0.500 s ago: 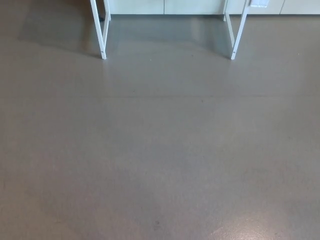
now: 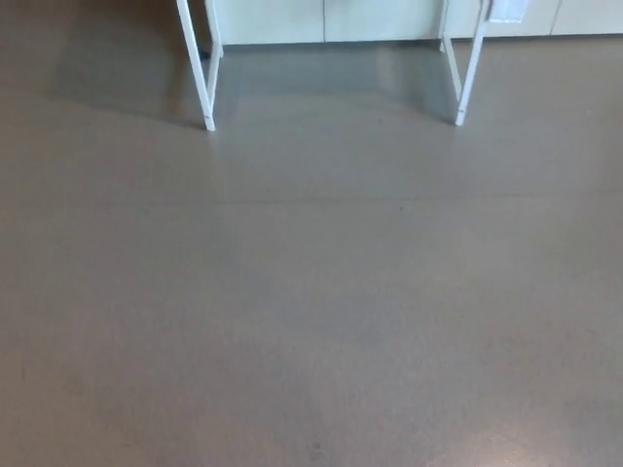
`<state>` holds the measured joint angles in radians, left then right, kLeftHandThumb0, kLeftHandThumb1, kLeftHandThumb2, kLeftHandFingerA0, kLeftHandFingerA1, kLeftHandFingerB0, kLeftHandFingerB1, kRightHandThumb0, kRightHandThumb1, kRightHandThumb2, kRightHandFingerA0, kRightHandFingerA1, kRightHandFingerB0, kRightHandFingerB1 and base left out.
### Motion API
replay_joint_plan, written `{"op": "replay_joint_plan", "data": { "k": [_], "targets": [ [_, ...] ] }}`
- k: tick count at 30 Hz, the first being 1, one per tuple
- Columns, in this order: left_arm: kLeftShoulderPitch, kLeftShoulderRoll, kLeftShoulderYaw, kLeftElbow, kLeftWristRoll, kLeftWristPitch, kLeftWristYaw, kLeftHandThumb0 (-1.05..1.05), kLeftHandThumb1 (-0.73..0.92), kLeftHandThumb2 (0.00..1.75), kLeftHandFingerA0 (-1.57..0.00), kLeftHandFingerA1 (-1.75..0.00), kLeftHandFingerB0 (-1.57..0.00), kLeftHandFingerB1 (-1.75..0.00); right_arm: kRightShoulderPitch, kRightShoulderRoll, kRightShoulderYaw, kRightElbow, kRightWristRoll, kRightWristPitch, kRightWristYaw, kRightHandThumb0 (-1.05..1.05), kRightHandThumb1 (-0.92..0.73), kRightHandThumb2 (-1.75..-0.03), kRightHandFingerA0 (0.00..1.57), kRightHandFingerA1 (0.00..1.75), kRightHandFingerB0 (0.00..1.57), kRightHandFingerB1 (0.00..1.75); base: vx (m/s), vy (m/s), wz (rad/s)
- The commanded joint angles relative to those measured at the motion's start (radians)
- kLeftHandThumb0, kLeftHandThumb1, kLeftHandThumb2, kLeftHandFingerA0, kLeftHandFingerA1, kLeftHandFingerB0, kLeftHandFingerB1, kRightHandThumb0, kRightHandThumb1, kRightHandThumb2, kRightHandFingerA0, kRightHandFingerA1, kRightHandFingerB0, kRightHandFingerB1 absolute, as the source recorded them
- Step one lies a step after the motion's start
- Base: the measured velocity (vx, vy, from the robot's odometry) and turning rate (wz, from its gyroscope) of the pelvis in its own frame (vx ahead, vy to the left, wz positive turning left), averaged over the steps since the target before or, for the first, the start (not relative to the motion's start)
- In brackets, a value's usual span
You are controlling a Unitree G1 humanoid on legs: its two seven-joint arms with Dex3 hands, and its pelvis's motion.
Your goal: The robot walk towards a table in front and then pushes a layer of a file tray back to its original position using its right hand
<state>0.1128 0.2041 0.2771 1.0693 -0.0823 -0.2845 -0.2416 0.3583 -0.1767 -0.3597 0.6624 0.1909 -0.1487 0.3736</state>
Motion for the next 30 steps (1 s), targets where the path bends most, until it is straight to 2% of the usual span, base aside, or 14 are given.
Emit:
{"op": "replay_joint_plan", "data": {
  "k": [1,3,4,6,8,10,12,14,16,18,20,21,23,30],
  "targets": [
    [-0.003,0.016,-0.007,0.039,-0.003,-0.038,-0.01,-0.44,0.32,0.92,-0.52,-0.8,-0.3,-0.63,0.0,-0.021,-0.006,0.025,0.023,-0.037,0.023,-0.27,-0.62,-0.58,0.49,0.48,0.37,0.4,-0.03,0.026,-0.12],
    [-0.016,0.011,-0.02,0.04,0.008,-0.036,0.005,-0.42,0.36,0.81,-0.54,-0.89,-0.32,-0.62,0.0,-0.025,-0.008,0.023,0.029,-0.036,0.025,-0.25,-0.62,-0.58,0.5,0.48,0.37,0.4,0.03,0.058,-0.01],
    [-0.02,0.009,-0.026,0.04,0.012,-0.032,0.012,-0.41,0.3,0.92,-0.58,-0.82,-0.31,-0.64,0.005,-0.027,-0.007,0.013,0.026,-0.03,0.016,-0.33,-0.54,-0.7,0.47,0.52,0.35,0.46,0.05,0.151,-0.06],
    [-0.021,0.012,-0.03,0.041,0.009,-0.028,0.011,-0.4,0.31,0.92,-0.59,-0.83,-0.32,-0.64,0.016,-0.027,0.001,-0.002,0.016,-0.026,0.003,-0.27,-0.62,-0.58,0.51,0.46,0.37,0.39,0.01,0.225,-0.13],
    [-0.015,0.016,-0.035,0.038,0.009,-0.036,0.01,-0.4,0.38,0.85,-0.58,-0.88,-0.32,-0.62,0.013,-0.026,0.005,0.003,0.014,-0.029,-0.002,-0.33,-0.53,-0.69,0.47,0.53,0.37,0.47,0.17,0.403,-0.2],
    [-0.012,0.018,-0.035,0.031,0.003,-0.035,0.009,-0.39,0.37,0.86,-0.59,-0.89,-0.32,-0.62,0.016,-0.018,0.006,-0.02,0.021,-0.012,-0.005,-0.25,-0.61,-0.58,0.52,0.49,0.39,0.41,0.23,0.463,-0.16],
    [-0.015,0.02,-0.035,0.03,-0.001,-0.034,0.008,-0.39,0.36,0.87,-0.61,-0.9,-0.31,-0.62,0.009,-0.02,0.013,-0.025,0.009,0.005,-0.023,-0.32,-0.53,-0.69,0.49,0.53,0.37,0.46,0.13,0.149,-0.04],
    [-0.015,0.025,-0.041,0.049,0.005,-0.033,0.002,-0.38,0.31,0.94,-0.59,-0.81,-0.31,-0.63,0.005,-0.035,0.019,0.032,-0.003,-0.049,-0.005,-0.28,-0.62,-0.58,0.51,0.46,0.39,0.39,0.16,0.12,0.04],
    [-0.015,0.025,-0.043,0.048,0.003,-0.03,-0.002,-0.35,0.35,0.85,-0.55,-0.85,-0.33,-0.6,0.009,-0.034,0.023,0.019,-0.006,-0.039,-0.018,-0.35,-0.54,-0.7,0.48,0.52,0.36,0.46,0.2,0.067,0.05],
    [-0.019,0.024,-0.04,0.054,-0.005,-0.027,-0.006,-0.31,0.28,0.94,-0.58,-0.82,-0.33,-0.63,0.003,-0.037,0.028,0.032,-0.011,-0.048,-0.021,-0.27,-0.62,-0.58,0.53,0.47,0.38,0.39,0.17,-0.011,0.13],
    [-0.018,0.025,-0.042,0.051,-0.003,-0.026,0.001,-0.3,0.3,0.87,-0.55,-0.88,-0.35,-0.61,-0.005,-0.041,0.033,0.05,-0.013,-0.064,-0.018,-0.28,-0.62,-0.58,0.54,0.48,0.38,0.4,0.21,-0.098,0.13],
    [-0.018,0.025,-0.043,0.051,-0.001,-0.025,0.004,-0.28,0.29,0.87,-0.55,-0.89,-0.35,-0.6,-0.006,-0.04,0.031,0.05,-0.007,-0.06,-0.015,-0.34,-0.53,-0.7,0.48,0.54,0.35,0.47,0.25,-0.157,0.12],
    [-0.019,0.024,-0.046,0.054,0.002,-0.019,0.011,-0.28,0.29,0.87,-0.54,-0.89,-0.35,-0.59,0.01,-0.039,0.032,0.022,0.001,-0.047,-0.013,-0.28,-0.62,-0.58,0.52,0.49,0.38,0.4,0.19,-0.205,0.15],
    [-0.007,0.027,-0.064,0.047,0.008,-0.028,0.003,-0.3,0.3,0.88,-0.53,-0.89,-0.34,-0.59,0.014,-0.048,0.04,0.052,-0.008,-0.055,-0.025,-0.28,-0.62,-0.58,0.52,0.46,0.38,0.38,0.3,-0.234,0.06]
  ]
}}
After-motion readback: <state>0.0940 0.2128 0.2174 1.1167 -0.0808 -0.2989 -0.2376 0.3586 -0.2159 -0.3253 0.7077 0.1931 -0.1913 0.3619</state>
